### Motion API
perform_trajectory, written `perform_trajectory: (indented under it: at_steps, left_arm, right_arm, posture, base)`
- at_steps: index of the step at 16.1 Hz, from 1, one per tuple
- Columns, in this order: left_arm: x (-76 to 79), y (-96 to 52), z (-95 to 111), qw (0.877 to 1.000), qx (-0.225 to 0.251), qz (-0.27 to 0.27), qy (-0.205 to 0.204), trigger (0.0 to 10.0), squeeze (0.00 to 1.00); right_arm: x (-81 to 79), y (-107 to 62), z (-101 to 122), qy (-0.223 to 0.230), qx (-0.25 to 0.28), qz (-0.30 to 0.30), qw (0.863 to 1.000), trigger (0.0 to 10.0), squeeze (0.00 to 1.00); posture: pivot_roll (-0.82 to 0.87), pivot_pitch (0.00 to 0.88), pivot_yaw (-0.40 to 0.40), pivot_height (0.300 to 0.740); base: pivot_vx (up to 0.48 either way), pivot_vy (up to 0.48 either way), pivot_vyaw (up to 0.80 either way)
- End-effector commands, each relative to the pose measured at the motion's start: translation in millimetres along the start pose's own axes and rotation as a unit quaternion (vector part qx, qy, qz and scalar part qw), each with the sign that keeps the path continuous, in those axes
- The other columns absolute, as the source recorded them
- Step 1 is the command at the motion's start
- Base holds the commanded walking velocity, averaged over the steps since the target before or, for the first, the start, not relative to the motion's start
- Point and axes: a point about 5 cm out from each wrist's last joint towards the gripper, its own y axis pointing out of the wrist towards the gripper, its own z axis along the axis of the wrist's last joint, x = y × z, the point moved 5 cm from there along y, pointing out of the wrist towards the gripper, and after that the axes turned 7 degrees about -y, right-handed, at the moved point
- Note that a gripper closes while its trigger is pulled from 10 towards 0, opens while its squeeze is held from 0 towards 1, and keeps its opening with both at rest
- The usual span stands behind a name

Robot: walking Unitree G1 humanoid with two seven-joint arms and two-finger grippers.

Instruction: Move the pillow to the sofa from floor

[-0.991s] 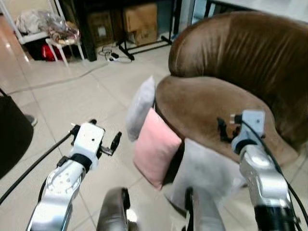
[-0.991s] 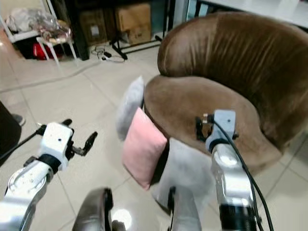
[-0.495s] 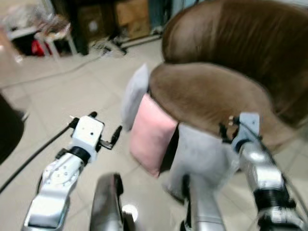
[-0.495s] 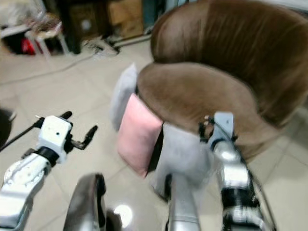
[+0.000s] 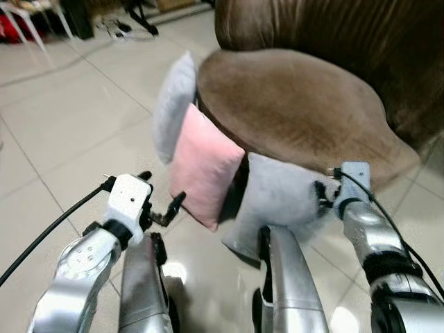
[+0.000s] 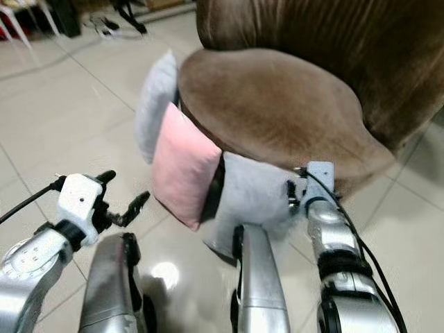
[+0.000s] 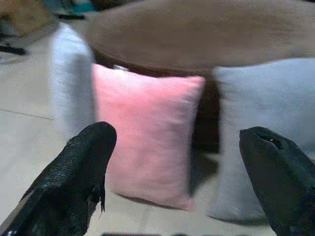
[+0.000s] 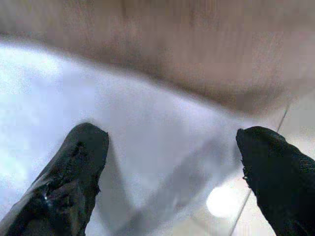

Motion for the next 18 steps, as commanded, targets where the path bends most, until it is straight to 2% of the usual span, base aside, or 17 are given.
perform_trajectory:
  at_steps: [1,2,3,4,5,6,7,8,10,14,18]
  left_arm:
    - [4.6,-4.2,-0.2,1.0,-0.007,-0.016,-0.006,10.0,1.0]
    - [7.9,-6.8,-0.7,1.0,-0.011,-0.022,-0.011,10.0,1.0]
    - [11.3,-9.2,-1.0,0.999,-0.014,-0.03,-0.019,10.0,1.0]
    - [14.7,-11.4,-0.5,0.999,-0.015,-0.035,-0.023,10.0,1.0]
    - [15.3,-12.0,-0.2,0.999,-0.015,-0.035,-0.023,10.0,1.0]
    - [15.8,-13.8,0.5,0.999,-0.016,-0.036,-0.025,10.0,1.0]
    - [15.6,-14.6,0.6,0.999,-0.016,-0.036,-0.026,10.0,1.0]
    - [14.5,-16.1,0.8,0.999,-0.018,-0.033,-0.026,10.0,1.0]
    - [12.9,-15.9,0.3,0.999,-0.021,-0.03,-0.027,10.0,1.0]
    - [12.9,-15.9,0.3,0.999,-0.021,-0.03,-0.027,10.0,1.0]
    - [15.5,-10.6,0.6,0.999,-0.02,-0.04,-0.028,10.0,1.0]
  right_arm:
    - [-2.0,0.5,-20.4,-0.011,-0.047,0.011,0.999,10.0,1.0]
    - [-3.6,0.7,-28.8,-0.017,-0.069,0.014,0.997,10.0,1.0]
    - [-4.7,1.3,-32.3,0.015,-0.079,0.008,0.997,10.0,0.0]
    - [-11.8,2.6,-32.7,0.068,-0.082,0.015,0.994,10.0,0.0]
    - [-13.9,3.5,-30.0,0.089,-0.075,0.018,0.993,10.0,0.0]
    - [-16.8,4.8,-25.0,0.12,-0.063,0.022,0.991,4.7,0.0]
    - [-17.6,5.3,-22.0,0.132,-0.056,0.022,0.989,1.0,0.0]
    - [-19.5,6.2,-17.0,0.15,-0.044,0.025,0.987,0.0,0.0]
    - [-24.8,6.7,-13.4,0.158,-0.037,0.034,0.986,0.0,0.0]
    - [-24.8,6.7,-13.4,0.158,-0.037,0.034,0.986,0.0,0.0]
    - [-29.4,7.0,-12.7,0.152,-0.03,0.041,0.987,0.0,0.0]
  posture:
    - [-0.06,0.221,-0.035,0.467]
    - [-0.06,0.232,-0.038,0.467]
    - [-0.06,0.239,-0.039,0.467]
    - [-0.05,0.244,-0.044,0.467]
    - [-0.05,0.245,-0.046,0.467]
    - [-0.04,0.245,-0.05,0.467]
    - [-0.04,0.244,-0.052,0.467]
    - [-0.04,0.241,-0.053,0.467]
    - [-0.04,0.235,-0.05,0.467]
    - [-0.04,0.235,-0.05,0.467]
    - [-0.04,0.209,-0.048,0.467]
  base:
    - [0.0,0.0,0.0]
    - [0.0,0.0,0.0]
    - [0.0,0.0,0.0]
    - [0.0,0.0,0.0]
    - [0.0,0.0,0.0]
    - [0.0,0.0,0.0]
    - [0.0,0.0,0.0]
    - [0.0,0.0,0.0]
    - [0.0,0.0,0.0]
    - [0.0,0.0,0.0]
    - [0.0,0.0,0.0]
